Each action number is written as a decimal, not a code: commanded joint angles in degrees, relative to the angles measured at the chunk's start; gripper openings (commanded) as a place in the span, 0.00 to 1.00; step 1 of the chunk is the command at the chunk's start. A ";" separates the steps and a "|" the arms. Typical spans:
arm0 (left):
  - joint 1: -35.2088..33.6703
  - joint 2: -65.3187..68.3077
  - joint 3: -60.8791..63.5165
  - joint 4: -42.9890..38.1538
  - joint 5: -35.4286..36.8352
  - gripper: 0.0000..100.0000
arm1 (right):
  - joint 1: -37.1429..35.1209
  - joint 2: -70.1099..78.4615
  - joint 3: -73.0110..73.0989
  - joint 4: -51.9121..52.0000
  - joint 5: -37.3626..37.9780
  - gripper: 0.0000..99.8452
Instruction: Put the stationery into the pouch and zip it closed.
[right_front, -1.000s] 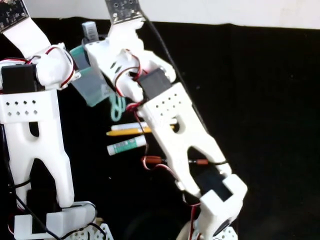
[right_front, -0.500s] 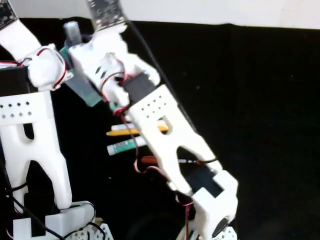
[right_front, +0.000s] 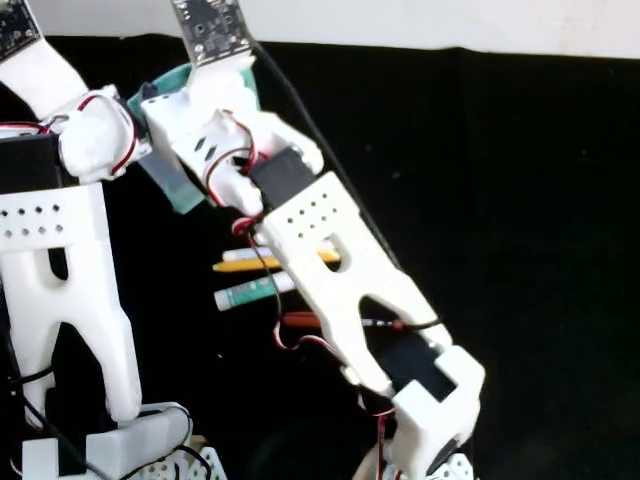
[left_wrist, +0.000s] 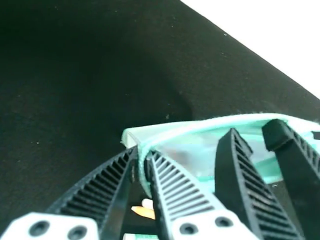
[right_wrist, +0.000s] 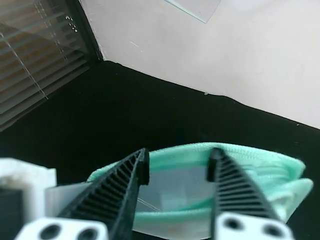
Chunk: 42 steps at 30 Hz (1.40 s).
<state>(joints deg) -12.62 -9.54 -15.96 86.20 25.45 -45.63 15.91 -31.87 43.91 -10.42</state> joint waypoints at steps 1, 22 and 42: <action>-0.84 0.22 0.57 -0.09 0.18 0.01 | -1.01 0.48 -0.31 0.04 -0.18 0.30; -0.84 0.22 0.66 -0.09 0.18 0.01 | 1.80 -8.75 -6.99 17.01 0.88 0.30; -0.84 0.22 0.75 -0.09 0.18 0.01 | 15.43 -13.41 -6.55 36.70 9.49 0.30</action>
<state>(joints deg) -13.32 -9.54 -15.60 86.29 25.27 -31.12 5.71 -36.70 76.09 -4.53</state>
